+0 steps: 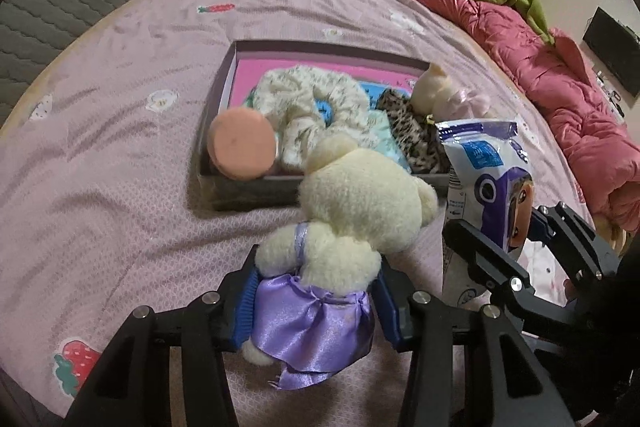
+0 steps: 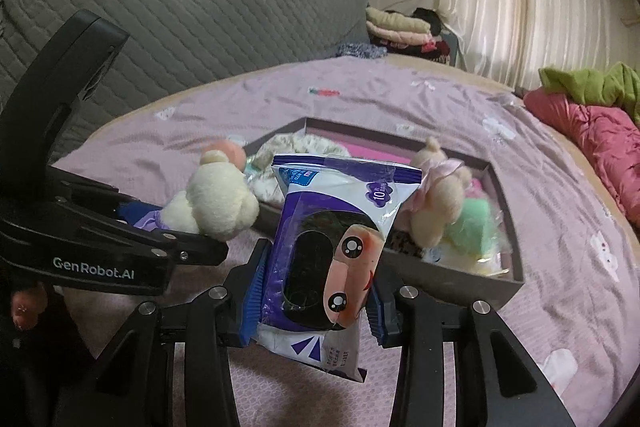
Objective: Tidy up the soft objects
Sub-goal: 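Carry the bear and wipes pack over the box and lower them in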
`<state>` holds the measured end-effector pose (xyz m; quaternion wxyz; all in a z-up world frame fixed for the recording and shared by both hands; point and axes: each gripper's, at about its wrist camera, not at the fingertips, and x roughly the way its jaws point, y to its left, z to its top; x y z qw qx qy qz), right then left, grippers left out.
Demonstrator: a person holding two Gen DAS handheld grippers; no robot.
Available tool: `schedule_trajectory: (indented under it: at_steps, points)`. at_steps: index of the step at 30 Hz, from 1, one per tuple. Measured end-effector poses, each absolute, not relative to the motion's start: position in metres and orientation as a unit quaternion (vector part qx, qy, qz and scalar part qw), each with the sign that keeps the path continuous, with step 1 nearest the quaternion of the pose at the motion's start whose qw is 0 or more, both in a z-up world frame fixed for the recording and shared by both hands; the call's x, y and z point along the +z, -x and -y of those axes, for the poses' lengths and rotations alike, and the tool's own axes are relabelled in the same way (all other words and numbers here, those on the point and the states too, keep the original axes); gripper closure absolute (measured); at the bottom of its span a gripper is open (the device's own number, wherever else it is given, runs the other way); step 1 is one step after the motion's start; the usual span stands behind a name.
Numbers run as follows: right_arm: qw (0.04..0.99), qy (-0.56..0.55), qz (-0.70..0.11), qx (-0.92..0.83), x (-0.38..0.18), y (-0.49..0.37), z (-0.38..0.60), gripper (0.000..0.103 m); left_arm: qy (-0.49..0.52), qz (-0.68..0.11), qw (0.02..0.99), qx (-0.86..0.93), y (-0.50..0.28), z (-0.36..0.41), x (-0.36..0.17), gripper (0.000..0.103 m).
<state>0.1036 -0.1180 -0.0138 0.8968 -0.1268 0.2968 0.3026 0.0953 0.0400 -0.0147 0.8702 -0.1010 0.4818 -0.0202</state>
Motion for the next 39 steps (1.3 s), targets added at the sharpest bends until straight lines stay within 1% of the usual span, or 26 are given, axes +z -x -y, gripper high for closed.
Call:
schedule_trajectory:
  at_steps: [9, 24, 31, 39]
  points:
    - [0.908, 0.107, -0.282, 0.291, 0.004, -0.108, 0.135, 0.059, 0.1, -0.454, 0.885, -0.02, -0.101, -0.026, 0.011, 0.053]
    - [0.928, 0.099, -0.237, 0.271, 0.036, -0.126, 0.127, 0.059, 0.117, -0.421, 0.899, -0.005, -0.134, -0.033, 0.041, 0.053]
    - [0.932, 0.094, -0.229, 0.266, 0.042, -0.147, 0.118, 0.059, 0.109, -0.419, 0.901, 0.018, -0.149, -0.04, 0.047, 0.053]
    - [0.929, 0.094, -0.241, 0.265, 0.035, -0.164, 0.111, 0.059, 0.122, -0.426, 0.896, 0.023, -0.167, -0.051, 0.04, 0.053]
